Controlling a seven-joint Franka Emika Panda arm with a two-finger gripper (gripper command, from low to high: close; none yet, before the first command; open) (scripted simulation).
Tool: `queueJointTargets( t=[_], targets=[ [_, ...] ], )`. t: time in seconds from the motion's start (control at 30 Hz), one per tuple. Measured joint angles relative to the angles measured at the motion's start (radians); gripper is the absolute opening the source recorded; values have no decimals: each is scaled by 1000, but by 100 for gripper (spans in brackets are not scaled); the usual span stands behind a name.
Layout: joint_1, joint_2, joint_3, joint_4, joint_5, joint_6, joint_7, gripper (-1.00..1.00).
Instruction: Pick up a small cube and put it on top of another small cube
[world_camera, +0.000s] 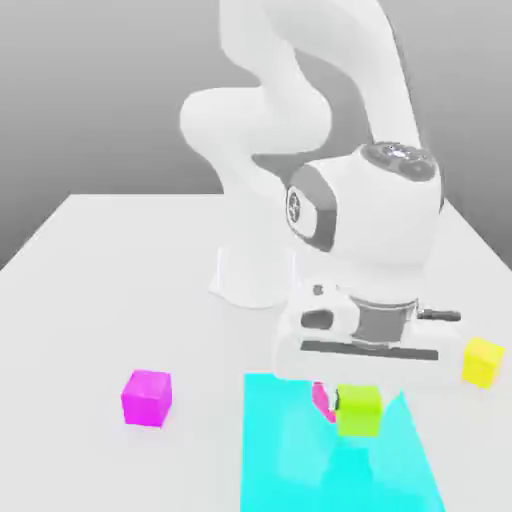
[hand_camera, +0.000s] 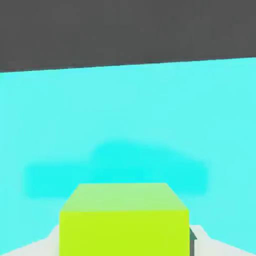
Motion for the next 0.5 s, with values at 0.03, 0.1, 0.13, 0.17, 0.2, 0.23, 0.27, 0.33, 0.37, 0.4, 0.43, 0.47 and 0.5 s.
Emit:
queueJointTargets(
  t=[0.03, 0.1, 0.13, 0.17, 0.2, 0.23, 0.27, 0.33, 0.37, 0.4, 0.43, 0.47, 0.5],
  targets=[
    [-55, -32, -27, -29, 17, 1, 4, -100],
    [-173, -104, -97, -93, 56, 1, 13, -100],
    [-215, -143, -131, -126, 79, -1, 17, -100],
    [-243, -172, -165, -162, 105, -5, 18, -100],
    [-259, -171, -184, -182, 121, 10, 18, -100],
    [-267, -152, -195, -190, 130, 34, 17, -100],
    [-273, -125, -200, -194, 136, 64, 15, -100],
    [-286, -59, -194, -195, 147, 129, 10, -100],
    [-288, -23, -192, -194, 151, 163, 8, -100],
    [-288, 9, -189, -192, 154, 194, 5, 100],
    [-288, 9, -189, -192, 154, 194, 5, 100],
    [-288, 9, -189, -192, 154, 194, 5, 100],
    [-288, 9, -189, -192, 154, 194, 5, 100]
  ],
)
